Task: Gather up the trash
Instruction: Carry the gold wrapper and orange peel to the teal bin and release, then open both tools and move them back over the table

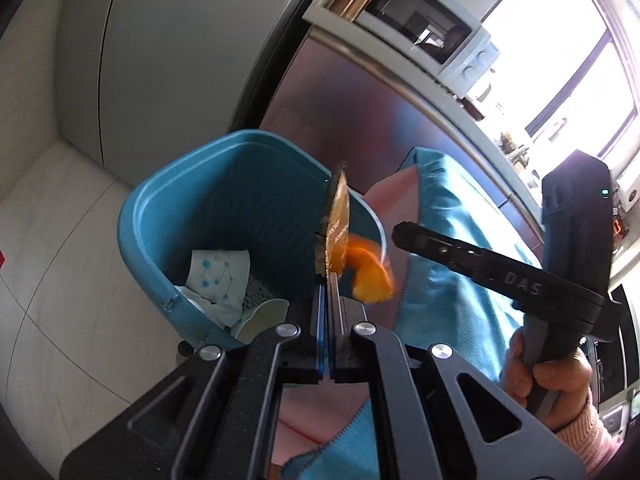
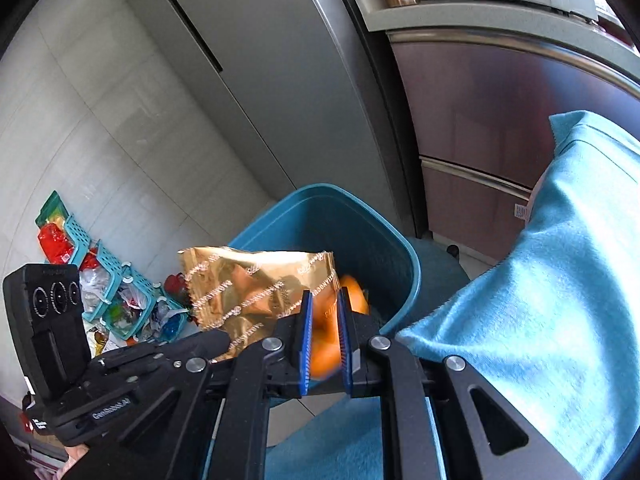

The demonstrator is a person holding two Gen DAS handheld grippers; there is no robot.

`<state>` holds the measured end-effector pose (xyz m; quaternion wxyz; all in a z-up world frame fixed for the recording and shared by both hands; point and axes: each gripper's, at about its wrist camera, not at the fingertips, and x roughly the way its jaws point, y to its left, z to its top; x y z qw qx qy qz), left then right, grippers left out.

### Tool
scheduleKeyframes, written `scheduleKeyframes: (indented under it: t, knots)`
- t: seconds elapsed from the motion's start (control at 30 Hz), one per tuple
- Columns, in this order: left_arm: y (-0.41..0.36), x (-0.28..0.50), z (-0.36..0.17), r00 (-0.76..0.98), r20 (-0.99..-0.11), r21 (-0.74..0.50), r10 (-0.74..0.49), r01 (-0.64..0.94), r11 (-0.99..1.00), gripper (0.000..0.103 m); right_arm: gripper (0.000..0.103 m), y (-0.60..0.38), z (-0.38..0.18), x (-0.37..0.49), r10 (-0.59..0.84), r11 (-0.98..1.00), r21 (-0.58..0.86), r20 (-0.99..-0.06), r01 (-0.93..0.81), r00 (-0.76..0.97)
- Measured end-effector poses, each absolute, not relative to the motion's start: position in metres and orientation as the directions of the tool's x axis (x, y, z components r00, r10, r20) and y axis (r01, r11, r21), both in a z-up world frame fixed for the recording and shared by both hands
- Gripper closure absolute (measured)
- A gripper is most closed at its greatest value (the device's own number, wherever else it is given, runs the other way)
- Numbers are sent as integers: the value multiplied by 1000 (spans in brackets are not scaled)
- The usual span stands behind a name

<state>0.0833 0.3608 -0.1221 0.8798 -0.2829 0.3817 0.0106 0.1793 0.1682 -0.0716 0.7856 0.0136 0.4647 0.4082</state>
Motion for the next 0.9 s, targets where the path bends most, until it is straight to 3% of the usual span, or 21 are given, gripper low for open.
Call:
scheduleKeyframes:
  t: [0.37, 0.5, 0.7, 0.9]
  knots:
    - [351, 105, -151, 656, -725, -462, -207, -242, 853, 94, 88, 145, -68, 176, 674, 665, 418, -694, -619, 255]
    - [340, 99, -141, 679, -705, -453, -205, -210, 866, 92, 84, 125, -58, 168, 693, 654, 424, -669, -627, 270]
    - [303, 83, -106, 731, -652, -394, -204, -97, 914, 79, 76, 77, -39, 140, 718, 644, 413, -619, -644, 320]
    - [250, 79, -82, 742, -603, -376, -293, 59, 925, 72, 72, 18, -24, 116, 698, 688, 386, -584, -615, 415]
